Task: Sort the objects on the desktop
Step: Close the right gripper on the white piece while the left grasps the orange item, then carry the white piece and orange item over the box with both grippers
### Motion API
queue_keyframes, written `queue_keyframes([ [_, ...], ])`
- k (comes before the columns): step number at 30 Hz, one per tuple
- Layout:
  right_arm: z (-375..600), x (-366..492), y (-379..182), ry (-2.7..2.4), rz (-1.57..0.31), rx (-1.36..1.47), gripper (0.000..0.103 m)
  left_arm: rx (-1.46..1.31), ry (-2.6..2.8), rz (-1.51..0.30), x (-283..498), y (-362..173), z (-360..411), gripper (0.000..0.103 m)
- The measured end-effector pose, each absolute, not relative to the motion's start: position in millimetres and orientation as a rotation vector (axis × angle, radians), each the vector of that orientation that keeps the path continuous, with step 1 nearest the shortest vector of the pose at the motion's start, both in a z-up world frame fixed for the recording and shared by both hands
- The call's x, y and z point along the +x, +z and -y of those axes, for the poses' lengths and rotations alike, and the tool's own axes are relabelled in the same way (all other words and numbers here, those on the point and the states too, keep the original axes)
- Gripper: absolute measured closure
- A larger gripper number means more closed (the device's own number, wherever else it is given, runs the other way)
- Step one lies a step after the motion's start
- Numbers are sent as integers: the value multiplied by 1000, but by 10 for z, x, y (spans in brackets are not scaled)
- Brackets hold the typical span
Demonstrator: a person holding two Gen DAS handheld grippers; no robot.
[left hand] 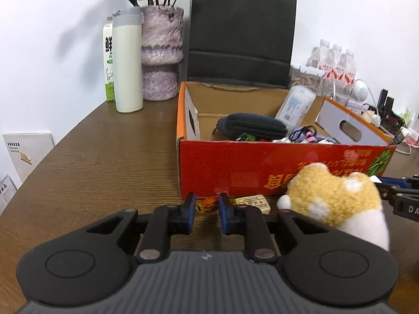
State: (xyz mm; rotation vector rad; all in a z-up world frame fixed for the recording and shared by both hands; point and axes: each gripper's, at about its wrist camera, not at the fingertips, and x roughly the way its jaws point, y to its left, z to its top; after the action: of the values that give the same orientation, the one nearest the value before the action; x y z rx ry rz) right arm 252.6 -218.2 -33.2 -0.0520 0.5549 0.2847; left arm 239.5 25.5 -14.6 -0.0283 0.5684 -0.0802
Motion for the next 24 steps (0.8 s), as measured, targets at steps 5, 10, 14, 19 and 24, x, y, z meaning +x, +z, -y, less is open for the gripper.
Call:
queue_keyframes([
  [5, 2214, 2356, -255, 283, -523, -34, 81, -35, -90, -499, 2127, -14, -198, 84],
  [10, 2245, 2222, -82, 295, -467, 11, 81, -61, -123, -401, 1949, 248, -92, 84],
  [14, 2217, 2197, 170, 309, -386, 44, 81, -71, -172, -324, 1995, 528, 54, 84],
  [19, 2174, 2312, 460, 308, -294, 76, 81, -75, -200, -251, 2191, 759, 259, 84],
  [24, 2083, 2547, 559, 310, -274, 90, 81, -117, -218, -222, 2468, 837, 448, 84],
])
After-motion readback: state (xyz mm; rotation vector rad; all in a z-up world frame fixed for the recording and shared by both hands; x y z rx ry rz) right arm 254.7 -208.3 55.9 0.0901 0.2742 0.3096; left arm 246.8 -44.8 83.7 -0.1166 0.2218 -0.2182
